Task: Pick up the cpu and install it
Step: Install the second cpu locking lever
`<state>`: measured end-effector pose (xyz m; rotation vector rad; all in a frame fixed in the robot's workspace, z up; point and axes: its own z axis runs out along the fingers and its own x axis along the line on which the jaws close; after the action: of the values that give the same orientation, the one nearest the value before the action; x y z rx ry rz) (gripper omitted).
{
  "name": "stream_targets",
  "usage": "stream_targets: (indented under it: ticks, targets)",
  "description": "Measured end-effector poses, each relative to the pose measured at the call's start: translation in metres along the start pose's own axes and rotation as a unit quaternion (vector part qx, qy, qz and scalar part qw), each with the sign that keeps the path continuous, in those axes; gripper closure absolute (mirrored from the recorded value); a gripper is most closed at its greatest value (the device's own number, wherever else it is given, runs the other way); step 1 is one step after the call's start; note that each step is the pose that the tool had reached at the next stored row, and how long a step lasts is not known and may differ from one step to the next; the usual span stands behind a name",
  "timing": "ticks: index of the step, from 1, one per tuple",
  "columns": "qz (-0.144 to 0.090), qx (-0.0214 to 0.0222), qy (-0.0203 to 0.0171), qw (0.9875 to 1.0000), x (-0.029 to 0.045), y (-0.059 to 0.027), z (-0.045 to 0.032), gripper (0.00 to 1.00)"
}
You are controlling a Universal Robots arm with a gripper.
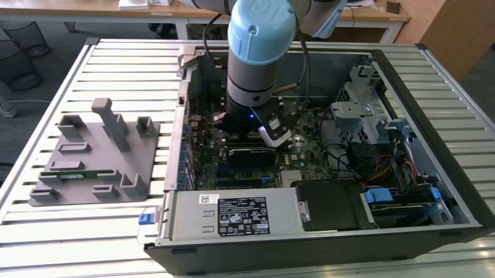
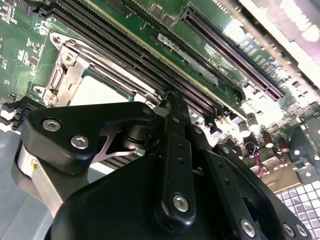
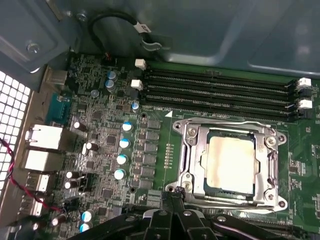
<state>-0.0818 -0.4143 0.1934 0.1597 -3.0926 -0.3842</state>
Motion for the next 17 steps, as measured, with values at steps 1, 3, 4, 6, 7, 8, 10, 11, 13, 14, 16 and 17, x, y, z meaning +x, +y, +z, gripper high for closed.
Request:
stream_targets:
  ticks: [1,3,4,6,7,8,10,11,13,14,16,17]
  targets:
    - [0.000,-0.0018,-0.0002,1.0000,0.0000,-0.0002,0.0007,0.89]
    - [0.000,-0.0057,-0.0006,1.0000,0.0001,-0.0005,0.0017,0.89]
    - [0.000,-0.0071,-0.0007,1.0000,0.0002,-0.0006,0.0020,0.89]
    - [0.000,-0.0088,-0.0009,1.0000,0.0008,-0.0005,0.0024,0.89]
    - [0.000,-0.0091,-0.0010,1.0000,0.0013,-0.0004,0.0026,0.89]
    - [0.000,-0.0093,-0.0011,1.0000,0.0019,-0.0003,0.0027,0.89]
    - [0.000,-0.0092,-0.0010,1.0000,0.0026,-0.0002,0.0026,0.89]
    - [-0.001,-0.0091,-0.0009,1.0000,0.0027,-0.0002,0.0026,0.89]
    - [-0.001,-0.0091,-0.0009,1.0000,0.0028,0.0001,0.0027,0.89]
    - [-0.001,-0.0091,-0.0009,1.0000,0.0027,0.0004,0.0028,0.89]
    - [-0.001,-0.0092,-0.0009,1.0000,0.0027,0.0008,0.0032,0.89]
    - [-0.001,-0.0092,-0.0009,1.0000,0.0027,0.0009,0.0034,0.89]
